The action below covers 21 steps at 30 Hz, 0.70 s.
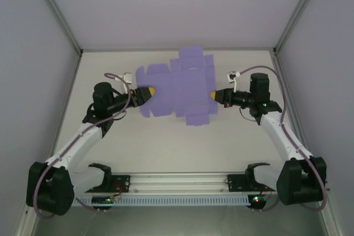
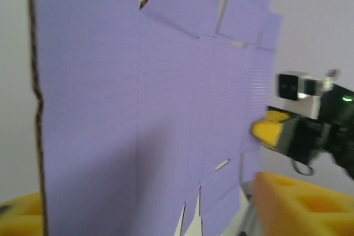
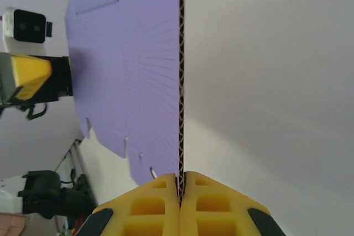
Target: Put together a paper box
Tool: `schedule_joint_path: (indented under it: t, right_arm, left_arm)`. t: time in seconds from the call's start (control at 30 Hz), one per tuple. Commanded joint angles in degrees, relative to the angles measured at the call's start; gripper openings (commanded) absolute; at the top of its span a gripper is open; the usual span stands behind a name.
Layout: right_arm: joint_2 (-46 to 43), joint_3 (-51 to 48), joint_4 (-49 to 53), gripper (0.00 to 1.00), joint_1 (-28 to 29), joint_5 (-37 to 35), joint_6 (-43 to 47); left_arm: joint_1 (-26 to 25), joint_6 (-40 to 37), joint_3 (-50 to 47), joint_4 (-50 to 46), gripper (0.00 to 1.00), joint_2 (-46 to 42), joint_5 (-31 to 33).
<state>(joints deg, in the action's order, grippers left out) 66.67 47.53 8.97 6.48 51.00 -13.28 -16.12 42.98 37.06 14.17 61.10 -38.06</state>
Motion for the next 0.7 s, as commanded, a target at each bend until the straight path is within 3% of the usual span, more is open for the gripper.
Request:
schedule_joint_path:
  t: [0.0, 0.13, 0.23, 0.33, 0.53, 0.67]
  right_arm:
    - [2.3, 4.1, 9.4, 0.0, 3.2, -13.9, 8.9]
    - [7.2, 6.6, 13.0, 0.0, 7.8, -25.0, 13.9]
    - [12.0, 8.2, 13.0, 0.0, 10.6, -32.1, 20.1]
    - [16.9, 10.8, 13.1, 0.0, 12.8, -40.4, 24.4]
    - [23.3, 12.5, 6.7, 0.0, 20.3, -56.1, 34.6]
    - [25.6, 12.4, 1.8, 0.0, 24.1, -60.3, 38.7]
  left_arm:
    - [0.3, -8.5, 1.7, -19.1, 1.0, -3.0, 15.2]
    - [0.6, -10.8, 2.0, -30.1, 1.0, -4.8, 26.4]
    - [0.7, -10.9, 1.9, -32.6, 1.0, -4.6, 28.9]
    - [0.7, -11.8, 1.6, -29.1, 1.0, -2.5, 21.6]
    - [0.5, -11.3, 2.1, -13.1, 1.0, 5.2, 2.5]
    - [-0.3, -10.4, 7.6, -9.7, 1.0, 12.3, -1.6]
